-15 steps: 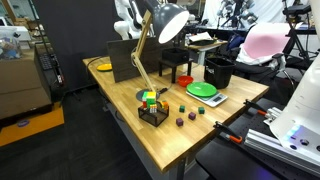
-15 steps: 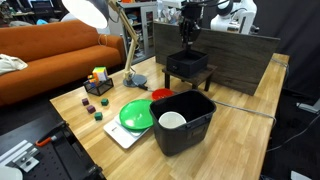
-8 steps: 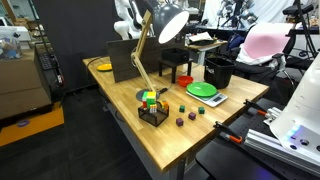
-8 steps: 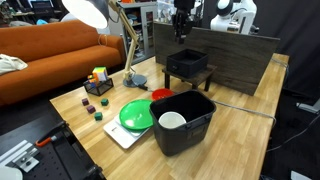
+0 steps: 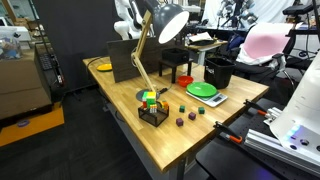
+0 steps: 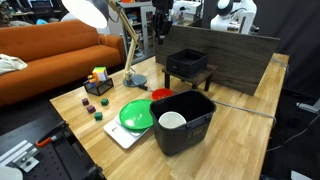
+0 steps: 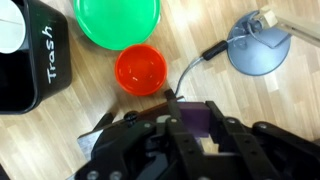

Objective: Move the purple block from the basket to the table

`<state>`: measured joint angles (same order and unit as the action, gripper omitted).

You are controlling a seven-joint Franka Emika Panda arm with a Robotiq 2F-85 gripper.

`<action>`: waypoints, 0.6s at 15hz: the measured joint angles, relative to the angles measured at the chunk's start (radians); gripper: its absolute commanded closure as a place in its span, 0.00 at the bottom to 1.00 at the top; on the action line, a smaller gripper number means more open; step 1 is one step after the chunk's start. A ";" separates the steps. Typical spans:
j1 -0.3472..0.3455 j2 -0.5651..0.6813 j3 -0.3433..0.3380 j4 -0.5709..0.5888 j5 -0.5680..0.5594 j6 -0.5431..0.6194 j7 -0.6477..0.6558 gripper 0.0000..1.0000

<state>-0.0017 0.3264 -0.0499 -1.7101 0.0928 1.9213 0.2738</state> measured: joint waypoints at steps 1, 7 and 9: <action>0.004 -0.012 0.003 -0.029 0.004 0.000 0.004 0.93; 0.010 -0.069 0.007 -0.193 0.065 0.001 0.042 0.93; 0.007 -0.087 0.007 -0.234 0.106 0.004 0.042 0.71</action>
<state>0.0052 0.2390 -0.0432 -1.9438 0.1984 1.9248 0.3155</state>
